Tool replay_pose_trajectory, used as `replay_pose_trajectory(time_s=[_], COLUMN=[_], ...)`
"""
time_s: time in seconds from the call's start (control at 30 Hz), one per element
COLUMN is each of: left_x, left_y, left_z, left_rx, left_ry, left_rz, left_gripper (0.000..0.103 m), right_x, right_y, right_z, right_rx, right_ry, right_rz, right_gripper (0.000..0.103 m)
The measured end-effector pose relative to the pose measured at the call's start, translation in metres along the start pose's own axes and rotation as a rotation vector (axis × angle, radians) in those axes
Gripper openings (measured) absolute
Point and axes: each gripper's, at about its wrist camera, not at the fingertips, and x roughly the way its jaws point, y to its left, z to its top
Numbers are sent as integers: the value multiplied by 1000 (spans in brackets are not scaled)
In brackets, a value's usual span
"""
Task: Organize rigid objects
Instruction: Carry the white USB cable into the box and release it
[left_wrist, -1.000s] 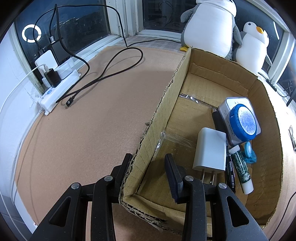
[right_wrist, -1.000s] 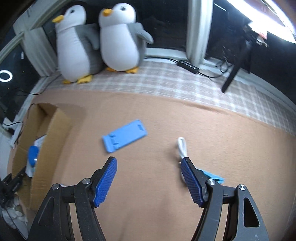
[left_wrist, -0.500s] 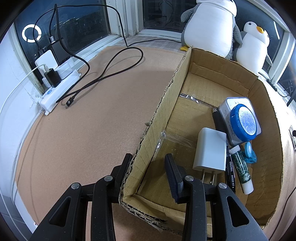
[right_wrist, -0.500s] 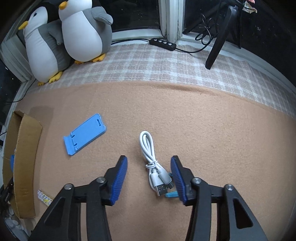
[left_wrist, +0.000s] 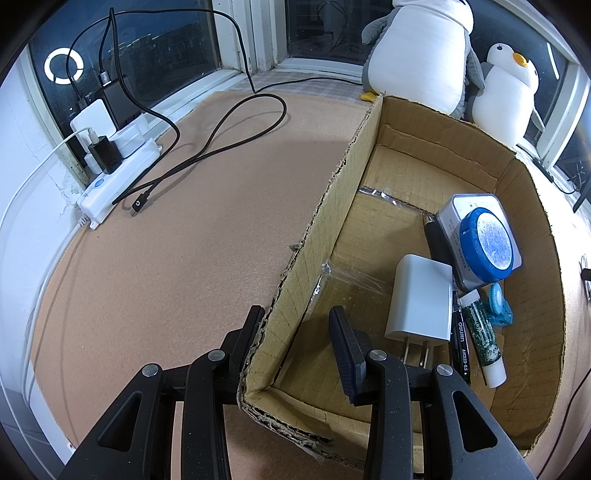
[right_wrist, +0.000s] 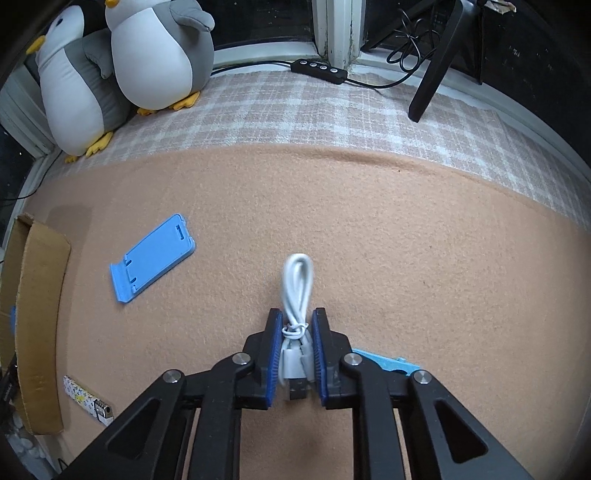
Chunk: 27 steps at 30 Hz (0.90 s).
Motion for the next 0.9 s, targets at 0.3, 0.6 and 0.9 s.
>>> replay_pose_trajectory(time_s=[0.3, 0.6, 0.9], left_x=[0, 1, 2], left_y=[0, -1, 3], left_z=[0, 0, 2], left_rx=[-1, 1, -4], left_ry=[0, 0, -5], left_rz=[0, 0, -3], left_gripper=[39, 39, 39], right_x=[-11, -59, -93], right_y=[4, 62, 155], right_z=[-11, -15, -18], right_rx=[44, -25, -162], right_ry=[-28, -120, -190], right_rz=[18, 140, 276], right_gripper=[13, 13, 13])
